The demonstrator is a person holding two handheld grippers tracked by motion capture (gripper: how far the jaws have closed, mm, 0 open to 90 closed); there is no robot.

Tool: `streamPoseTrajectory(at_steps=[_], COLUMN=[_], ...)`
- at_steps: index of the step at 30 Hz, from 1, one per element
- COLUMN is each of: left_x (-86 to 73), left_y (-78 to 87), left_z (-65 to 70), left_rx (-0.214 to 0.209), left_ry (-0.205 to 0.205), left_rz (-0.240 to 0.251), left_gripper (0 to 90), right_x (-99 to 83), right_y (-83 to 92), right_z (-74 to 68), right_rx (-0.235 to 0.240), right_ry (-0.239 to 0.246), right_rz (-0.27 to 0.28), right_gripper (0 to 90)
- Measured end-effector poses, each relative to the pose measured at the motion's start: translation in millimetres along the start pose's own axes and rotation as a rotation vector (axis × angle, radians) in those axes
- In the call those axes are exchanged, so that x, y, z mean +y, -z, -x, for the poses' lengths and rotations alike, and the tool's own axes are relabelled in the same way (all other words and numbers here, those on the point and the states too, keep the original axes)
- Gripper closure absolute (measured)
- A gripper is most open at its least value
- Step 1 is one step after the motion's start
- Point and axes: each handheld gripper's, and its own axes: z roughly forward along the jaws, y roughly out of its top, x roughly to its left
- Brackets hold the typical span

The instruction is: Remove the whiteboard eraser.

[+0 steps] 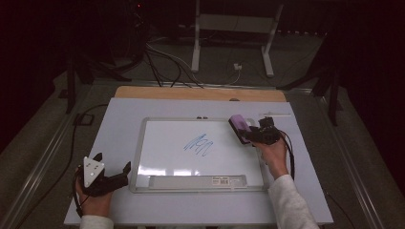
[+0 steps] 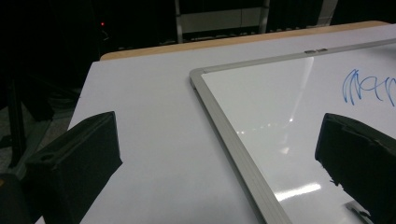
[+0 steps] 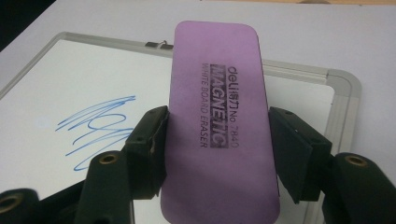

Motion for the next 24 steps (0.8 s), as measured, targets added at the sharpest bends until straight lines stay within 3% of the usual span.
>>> streamPoseTrajectory(at_steps=[24], left_x=[-0.1], left_y=[-0.2], left_z=[-0.2], left_rx=[-0.001], left_ry=[-0.001], left_rz=[0.0], left_gripper=[0.8], right_x=[-4.5], right_y=[-12.1], right_z=[-37.3], right_rx=[-0.002], right_ry=[0.165], right_rz=[-0.054], right_gripper=[40.9])
